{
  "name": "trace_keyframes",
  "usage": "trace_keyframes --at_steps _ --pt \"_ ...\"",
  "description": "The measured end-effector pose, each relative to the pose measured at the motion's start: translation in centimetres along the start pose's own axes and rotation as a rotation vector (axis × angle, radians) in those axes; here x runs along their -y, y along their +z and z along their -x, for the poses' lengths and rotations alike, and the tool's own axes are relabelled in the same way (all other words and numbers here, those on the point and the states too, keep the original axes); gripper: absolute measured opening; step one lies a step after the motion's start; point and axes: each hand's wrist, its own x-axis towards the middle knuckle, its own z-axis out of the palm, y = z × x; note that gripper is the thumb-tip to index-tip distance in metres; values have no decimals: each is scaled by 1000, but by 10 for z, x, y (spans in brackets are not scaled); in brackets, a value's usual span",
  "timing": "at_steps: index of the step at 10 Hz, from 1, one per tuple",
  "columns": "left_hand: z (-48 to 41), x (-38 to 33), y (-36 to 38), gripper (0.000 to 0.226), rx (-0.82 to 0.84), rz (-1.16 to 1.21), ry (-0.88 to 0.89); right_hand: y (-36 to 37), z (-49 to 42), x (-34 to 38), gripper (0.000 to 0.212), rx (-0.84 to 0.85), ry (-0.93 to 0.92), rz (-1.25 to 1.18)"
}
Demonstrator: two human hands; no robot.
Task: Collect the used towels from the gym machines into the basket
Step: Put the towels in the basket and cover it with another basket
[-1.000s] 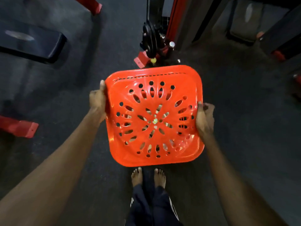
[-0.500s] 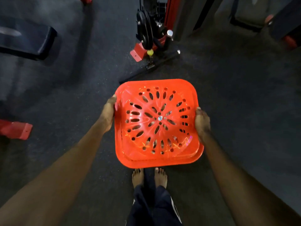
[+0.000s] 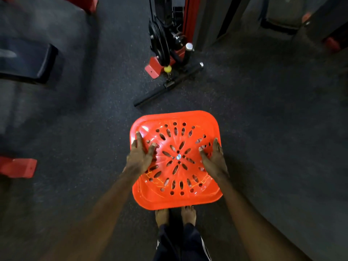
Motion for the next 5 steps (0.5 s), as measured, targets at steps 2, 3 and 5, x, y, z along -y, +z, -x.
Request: trace_keyframes --at_steps 2,3,5 --pt "-11 12 14 88 29 97 22 16 -7 -7 84 0 14 87" --pt "-10 12 10 88 74 0 -25 13 -5 -4 83 24 53 154" --pt "-4 -22 -22 67 -204 49 117 -8 -2 51 56 -223 -54 48"
